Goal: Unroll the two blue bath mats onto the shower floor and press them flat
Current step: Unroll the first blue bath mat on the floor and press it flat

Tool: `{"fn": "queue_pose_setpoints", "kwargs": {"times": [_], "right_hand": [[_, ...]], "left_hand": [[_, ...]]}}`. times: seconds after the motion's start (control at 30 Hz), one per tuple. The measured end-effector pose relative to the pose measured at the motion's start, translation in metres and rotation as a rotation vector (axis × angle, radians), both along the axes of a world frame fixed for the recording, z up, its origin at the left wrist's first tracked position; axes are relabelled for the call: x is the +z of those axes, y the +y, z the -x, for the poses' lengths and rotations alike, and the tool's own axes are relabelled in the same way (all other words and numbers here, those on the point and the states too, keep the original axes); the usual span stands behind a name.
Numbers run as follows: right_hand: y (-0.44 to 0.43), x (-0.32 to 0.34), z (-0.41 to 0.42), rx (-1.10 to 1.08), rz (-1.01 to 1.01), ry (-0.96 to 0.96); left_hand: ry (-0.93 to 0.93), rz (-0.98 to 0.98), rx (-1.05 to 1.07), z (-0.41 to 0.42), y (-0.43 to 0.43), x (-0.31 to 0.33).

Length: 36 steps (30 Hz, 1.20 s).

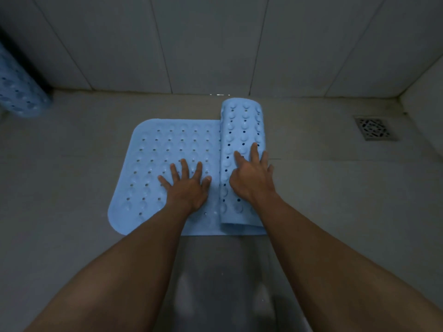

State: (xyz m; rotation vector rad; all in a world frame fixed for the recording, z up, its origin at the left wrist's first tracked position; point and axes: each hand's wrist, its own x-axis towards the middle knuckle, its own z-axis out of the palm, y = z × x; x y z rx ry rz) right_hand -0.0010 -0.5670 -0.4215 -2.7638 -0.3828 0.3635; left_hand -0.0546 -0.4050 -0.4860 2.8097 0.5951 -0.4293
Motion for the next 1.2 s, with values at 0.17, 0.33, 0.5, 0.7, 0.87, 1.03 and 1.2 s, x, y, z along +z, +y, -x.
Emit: {"fn": "queue_pose_setpoints", "kwargs": {"times": [0.17,0.33,0.5,0.7,0.87,1.03,1.2], "right_hand": [[-0.029,-0.002,-0.007,-0.034,0.044,0.032],[-0.052,-0.002,-0.006,-0.072,0.039,0.052],[-0.065,0.007,0.002,-0.042,0.065,0.115],[-0.088,0.009,0.009,-0.041,0.17,0.203],[-0.079,-0.001,0.013,-0.063,0.222,0.178],[-0.08,-0.008,0.006,-0.091,0.238,0.108],[-0.116,-0.024,0.0,-0.073,0.202,0.069]], "left_hand": [[0.034,-0.038,0.026,-0.004,-0.014,-0.002],[0.013,-0.028,-0.076,-0.008,-0.039,0.004],[0.012,-0.004,-0.074,0.0,-0.044,-0.001],[0.0,0.003,-0.036,-0.002,-0.057,-0.005],[0.03,-0.003,-0.05,-0.01,-0.06,0.002],[0.015,0.027,-0.128,-0.017,-0.081,0.003],[0.018,-0.002,-0.079,-0.017,-0.092,-0.003]]}}
